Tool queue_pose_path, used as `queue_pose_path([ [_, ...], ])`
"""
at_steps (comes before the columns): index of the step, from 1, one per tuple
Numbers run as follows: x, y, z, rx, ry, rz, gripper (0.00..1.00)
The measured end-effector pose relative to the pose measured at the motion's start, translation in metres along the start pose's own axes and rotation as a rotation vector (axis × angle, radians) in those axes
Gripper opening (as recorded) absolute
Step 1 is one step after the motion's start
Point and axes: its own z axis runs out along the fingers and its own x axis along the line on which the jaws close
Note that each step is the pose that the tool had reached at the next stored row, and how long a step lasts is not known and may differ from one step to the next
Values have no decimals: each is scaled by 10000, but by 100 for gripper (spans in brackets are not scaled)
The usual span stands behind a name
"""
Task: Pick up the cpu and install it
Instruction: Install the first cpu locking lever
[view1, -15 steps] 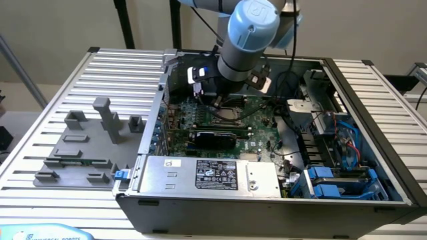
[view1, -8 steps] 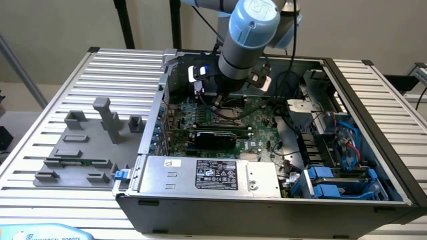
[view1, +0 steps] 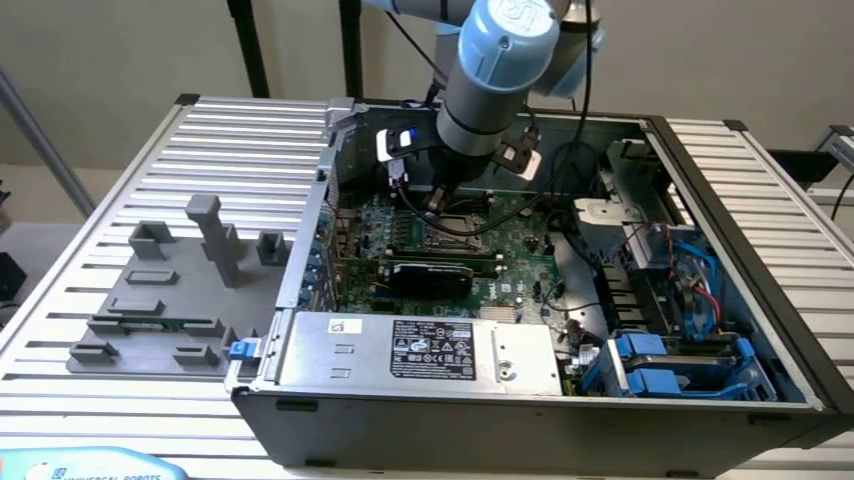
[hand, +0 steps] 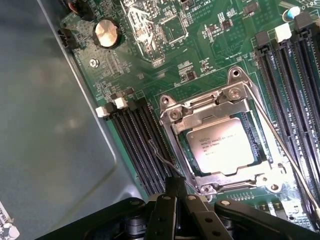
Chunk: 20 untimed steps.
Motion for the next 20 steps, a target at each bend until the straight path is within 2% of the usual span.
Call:
queue_pose_path([
  [6, 0, 0, -1, 57, -124, 50, 11],
  [9, -1, 0, 1, 64, -174, 66, 11],
  [12, 4, 17, 4, 62, -188, 69, 11],
  [20, 54, 134, 4, 80, -193, 76, 11],
])
